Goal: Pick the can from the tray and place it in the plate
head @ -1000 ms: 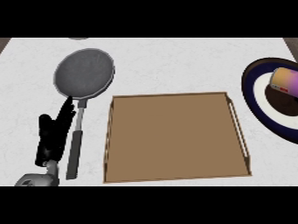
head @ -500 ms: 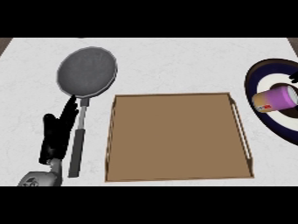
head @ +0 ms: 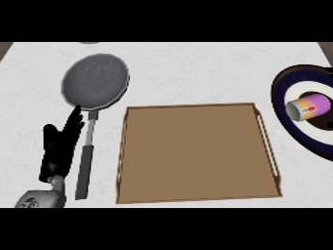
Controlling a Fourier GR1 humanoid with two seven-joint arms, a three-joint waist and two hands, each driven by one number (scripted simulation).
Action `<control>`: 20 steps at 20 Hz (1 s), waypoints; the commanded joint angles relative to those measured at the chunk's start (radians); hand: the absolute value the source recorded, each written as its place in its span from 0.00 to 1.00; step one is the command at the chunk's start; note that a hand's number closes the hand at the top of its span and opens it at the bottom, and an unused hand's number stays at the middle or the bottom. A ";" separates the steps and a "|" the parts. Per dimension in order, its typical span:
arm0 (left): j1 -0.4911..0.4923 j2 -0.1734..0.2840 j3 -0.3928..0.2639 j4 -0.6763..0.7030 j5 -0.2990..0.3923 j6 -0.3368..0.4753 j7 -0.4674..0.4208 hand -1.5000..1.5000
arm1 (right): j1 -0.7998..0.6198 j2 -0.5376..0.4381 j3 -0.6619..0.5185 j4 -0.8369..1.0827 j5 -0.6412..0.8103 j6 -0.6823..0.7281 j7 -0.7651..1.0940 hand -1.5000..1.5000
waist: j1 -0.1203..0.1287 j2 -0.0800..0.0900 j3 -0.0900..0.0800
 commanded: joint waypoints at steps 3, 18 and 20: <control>0.001 -0.009 -0.018 -0.015 -0.021 0.012 0.013 0.50 | -0.017 -0.009 -0.180 0.095 -0.232 0.238 -0.149 0.00 | -0.010 0.000 0.002; 0.039 -0.008 0.008 -0.032 0.016 -0.017 -0.019 0.50 | 0.010 -0.096 -0.164 0.185 -0.304 0.429 -0.252 0.00 | 0.009 0.005 0.001; 0.036 0.013 0.021 -0.021 0.019 -0.032 -0.029 0.50 | 0.026 -0.096 -0.153 0.185 -0.308 0.436 -0.272 0.00 | 0.009 0.007 0.002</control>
